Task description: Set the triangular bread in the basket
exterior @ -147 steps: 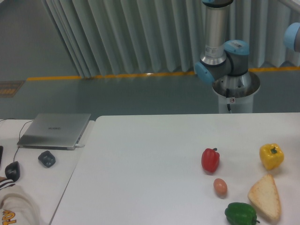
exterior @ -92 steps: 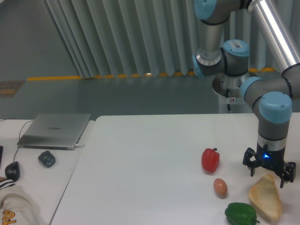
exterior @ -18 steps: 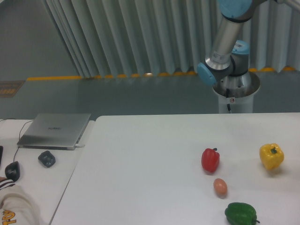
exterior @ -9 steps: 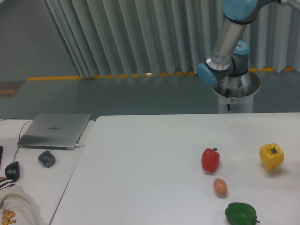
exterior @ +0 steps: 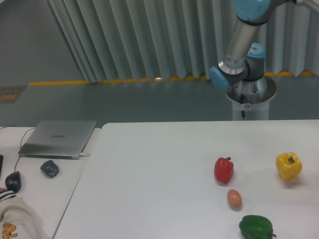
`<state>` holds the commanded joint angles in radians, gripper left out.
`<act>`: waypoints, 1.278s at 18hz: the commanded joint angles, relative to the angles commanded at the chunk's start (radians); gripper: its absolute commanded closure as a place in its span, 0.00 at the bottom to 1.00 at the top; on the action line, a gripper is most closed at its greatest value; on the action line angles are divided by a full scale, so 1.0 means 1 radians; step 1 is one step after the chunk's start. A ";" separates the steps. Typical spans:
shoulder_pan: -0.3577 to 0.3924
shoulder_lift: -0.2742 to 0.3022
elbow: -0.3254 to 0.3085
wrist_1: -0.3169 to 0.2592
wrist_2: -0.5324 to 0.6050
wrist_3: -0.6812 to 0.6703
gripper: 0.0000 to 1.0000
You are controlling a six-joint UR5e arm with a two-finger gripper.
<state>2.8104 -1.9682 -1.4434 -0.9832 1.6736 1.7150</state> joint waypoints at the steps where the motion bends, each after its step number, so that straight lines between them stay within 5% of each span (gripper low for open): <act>1: -0.012 0.015 0.000 -0.029 0.000 -0.002 0.00; 5: -0.035 0.049 0.005 -0.112 0.000 0.003 0.00; 10: -0.049 0.092 -0.040 -0.147 0.000 0.000 0.00; 18: -0.152 0.146 -0.061 -0.310 -0.003 -0.041 0.00; 23: -0.233 0.181 -0.118 -0.321 -0.005 -0.172 0.00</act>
<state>2.5772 -1.7872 -1.5614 -1.3039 1.6690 1.5435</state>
